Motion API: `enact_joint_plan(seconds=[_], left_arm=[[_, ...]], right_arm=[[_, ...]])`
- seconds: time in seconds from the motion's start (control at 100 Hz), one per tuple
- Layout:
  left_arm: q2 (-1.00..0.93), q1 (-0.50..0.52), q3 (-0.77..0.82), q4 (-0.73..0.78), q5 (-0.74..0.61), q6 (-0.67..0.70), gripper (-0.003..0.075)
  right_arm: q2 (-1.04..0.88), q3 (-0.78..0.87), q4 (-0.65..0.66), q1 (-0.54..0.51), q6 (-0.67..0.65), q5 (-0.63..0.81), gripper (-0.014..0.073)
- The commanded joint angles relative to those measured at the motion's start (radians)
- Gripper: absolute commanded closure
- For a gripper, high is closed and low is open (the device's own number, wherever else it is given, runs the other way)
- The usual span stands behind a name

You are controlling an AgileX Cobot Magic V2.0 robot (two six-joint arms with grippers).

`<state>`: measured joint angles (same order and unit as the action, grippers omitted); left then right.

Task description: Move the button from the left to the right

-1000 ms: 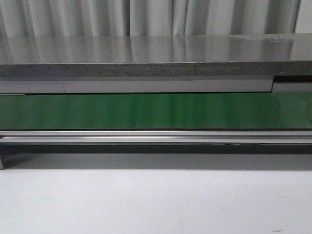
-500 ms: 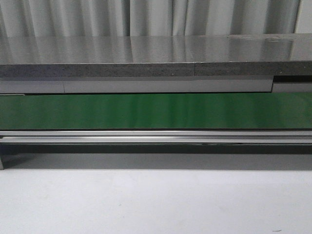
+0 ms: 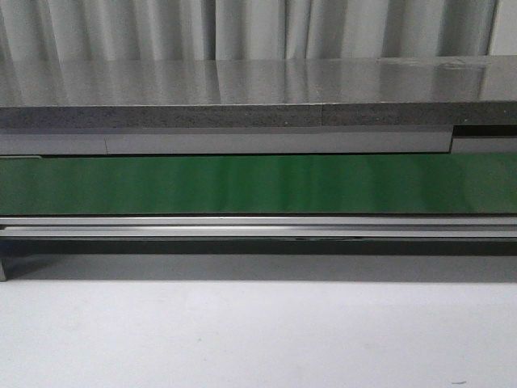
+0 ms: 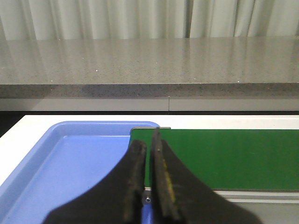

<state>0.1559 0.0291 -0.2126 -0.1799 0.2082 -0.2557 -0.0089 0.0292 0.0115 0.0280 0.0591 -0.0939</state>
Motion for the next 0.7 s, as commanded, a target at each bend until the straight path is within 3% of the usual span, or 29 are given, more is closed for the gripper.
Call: enact_joint_plan(seconds=[0.0,0.14,0.31,0.47,0.69], left_arm=[[0.011,-0.006,-0.029,-0.011,-0.088,-0.001,0.0715],[0.011,-0.006,-0.027,0.037,-0.092,0.006,0.0715],[0.003,-0.031,0.001,0.212,-0.125,0.202,0.0715],[-0.044,-0.105,0.065,0.236,-0.185,0.202,0.0715],[-0.108,-0.112,0.171,0.236,-0.208,0.202,0.0715]], right_arm=[[-0.017,0.001,0.011,-0.005,-0.001,0.083,0.0662],[-0.017,0.001,0.011,-0.005,-0.001,0.083,0.0662],[-0.017,0.001,0.011,-0.005,-0.001,0.083,0.0662],[-0.017,0.001,0.011,-0.005,-0.001,0.083,0.0662],[-0.017,0.001,0.011,-0.005,-0.001,0.083,0.0662]])
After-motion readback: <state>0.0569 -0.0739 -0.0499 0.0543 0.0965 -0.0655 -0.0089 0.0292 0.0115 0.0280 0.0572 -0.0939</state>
